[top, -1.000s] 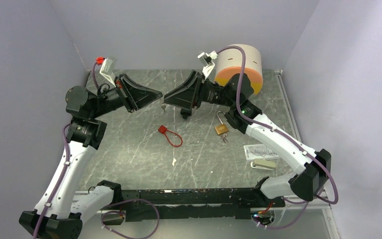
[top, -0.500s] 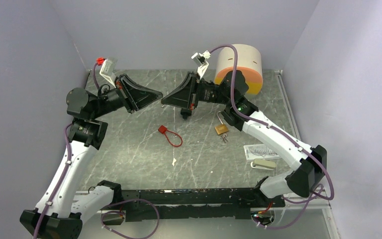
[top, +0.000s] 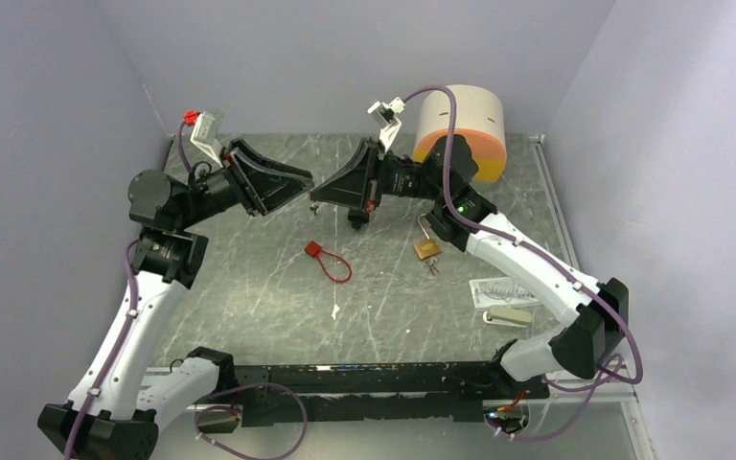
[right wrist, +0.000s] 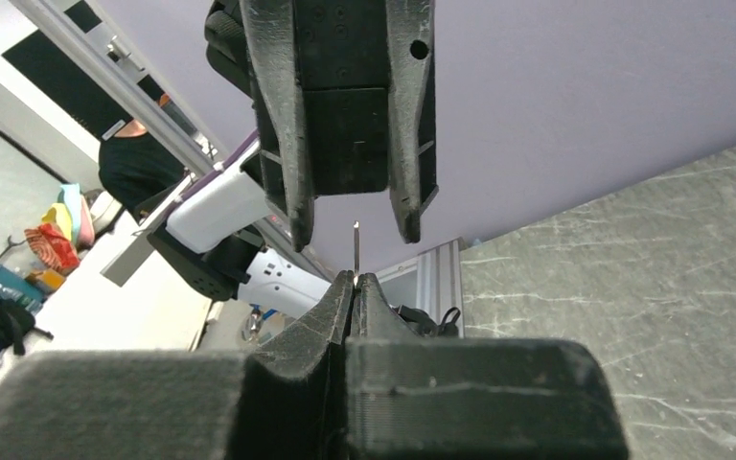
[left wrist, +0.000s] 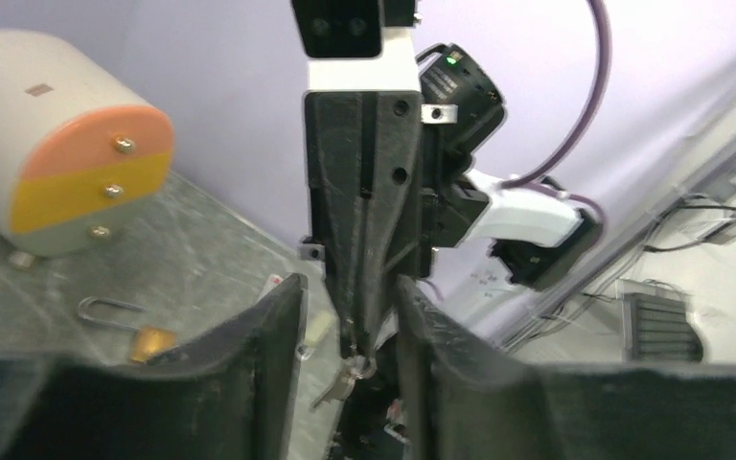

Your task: Unlock with the key

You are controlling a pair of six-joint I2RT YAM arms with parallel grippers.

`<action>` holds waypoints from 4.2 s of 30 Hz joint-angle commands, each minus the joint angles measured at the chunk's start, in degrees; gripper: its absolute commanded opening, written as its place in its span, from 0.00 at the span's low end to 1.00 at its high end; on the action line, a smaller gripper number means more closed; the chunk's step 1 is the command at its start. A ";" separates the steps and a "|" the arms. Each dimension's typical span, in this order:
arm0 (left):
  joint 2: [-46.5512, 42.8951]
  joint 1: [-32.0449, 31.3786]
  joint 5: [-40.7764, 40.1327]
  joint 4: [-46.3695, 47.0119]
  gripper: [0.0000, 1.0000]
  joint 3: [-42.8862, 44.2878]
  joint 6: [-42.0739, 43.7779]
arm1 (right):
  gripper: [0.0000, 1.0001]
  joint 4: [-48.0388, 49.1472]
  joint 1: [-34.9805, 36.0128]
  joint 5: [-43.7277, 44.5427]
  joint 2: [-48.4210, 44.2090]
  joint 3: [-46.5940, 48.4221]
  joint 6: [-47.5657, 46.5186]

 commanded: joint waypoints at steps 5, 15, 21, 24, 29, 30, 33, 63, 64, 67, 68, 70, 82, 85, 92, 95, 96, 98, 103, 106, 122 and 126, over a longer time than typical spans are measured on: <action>-2.97 -0.20 -17.53 -23.47 0.75 6.30 9.44 | 0.00 -0.79 -1.39 3.08 -4.46 -4.05 -3.54; 7.86 -0.11 -33.31 -53.19 0.77 10.82 20.19 | 0.00 -13.29 -2.53 6.58 -10.82 -14.73 -11.39; 25.33 -0.24 -23.23 -48.45 0.66 10.20 26.89 | 0.00 -15.04 -2.86 8.22 -12.03 -21.98 -11.29; 31.69 -0.48 -19.34 -41.88 0.61 9.05 29.78 | 0.00 -15.78 -2.94 8.20 -12.81 -23.39 -12.37; 43.18 -0.94 -15.39 -36.62 0.58 10.93 29.41 | 0.00 -19.03 -3.16 7.55 -12.99 -24.37 -14.10; 45.52 -1.35 -15.58 -36.89 0.57 11.92 29.46 | 0.00 -19.54 -3.21 7.17 -12.91 -24.44 -14.15; 49.92 -3.05 -18.29 -38.39 0.56 13.31 30.34 | 0.00 -21.66 -3.30 7.11 -12.83 -24.05 -15.16; 43.43 -13.08 -33.42 -41.60 0.61 -5.87 22.18 | 0.00 -19.92 -3.40 -0.23 -10.80 -23.68 -15.72; 42.21 -14.54 -34.27 -41.24 0.61 -7.22 21.49 | 0.00 -19.75 -3.46 -0.47 -10.53 -23.47 -15.60; 39.25 -17.21 -38.44 -42.72 0.61 -10.01 18.08 | 0.00 -17.93 -3.45 -0.68 -10.35 -24.11 -14.58; 37.98 -18.08 -40.04 -43.05 0.61 -10.92 17.31 | 0.00 -16.29 -3.41 -0.61 -10.47 -24.94 -13.84; 35.70 -20.01 -43.40 -43.56 0.62 -12.41 16.58 | 0.00 -13.78 -3.40 -0.59 -10.52 -26.81 -12.33; 39.17 -25.64 -53.78 -48.13 0.39 -10.27 26.35 | 0.00 -12.05 -3.57 -0.17 -10.21 -29.88 -10.66; 41.35 -26.05 -56.42 -49.55 0.12 -8.90 25.82 | 0.00 -13.15 -3.55 0.89 -10.76 -30.16 -11.24; 41.64 -25.61 -65.76 -60.34 0.02 -2.78 11.28 | 0.00 -13.45 -3.66 4.60 -12.81 -32.00 -11.00; 41.19 -23.63 -67.92 -65.52 0.03 -1.43 1.50 | 0.00 -12.85 -3.73 6.06 -12.75 -32.60 -10.36; 40.88 -22.77 -68.77 -66.35 0.03 -1.45 -0.91 | 0.00 -12.52 -3.74 6.35 -12.66 -32.75 -10.11; 40.54 -21.41 -69.66 -67.21 0.02 -1.58 -4.32 | 0.00 -12.14 -3.73 6.86 -12.47 -33.08 -9.61; 42.11 -17.91 -69.72 -69.44 0.09 0.44 -6.40 | 0.00 -10.05 -3.74 8.28 -12.01 -34.96 -8.02; 41.85 -17.25 -68.23 -68.84 0.43 1.18 -5.15 | 0.00 -11.37 -3.70 10.54 -11.32 -35.41 -8.48; 29.60 -18.55 -54.13 -61.90 0.80 -10.61 6.47 | 0.00 -1.98 -2.31 18.26 -10.53 -45.54 -1.48; 29.17 -19.07 -51.38 -56.62 0.77 -13.30 11.00 | 0.00 -0.63 -1.26 18.53 -8.59 -45.66 -0.67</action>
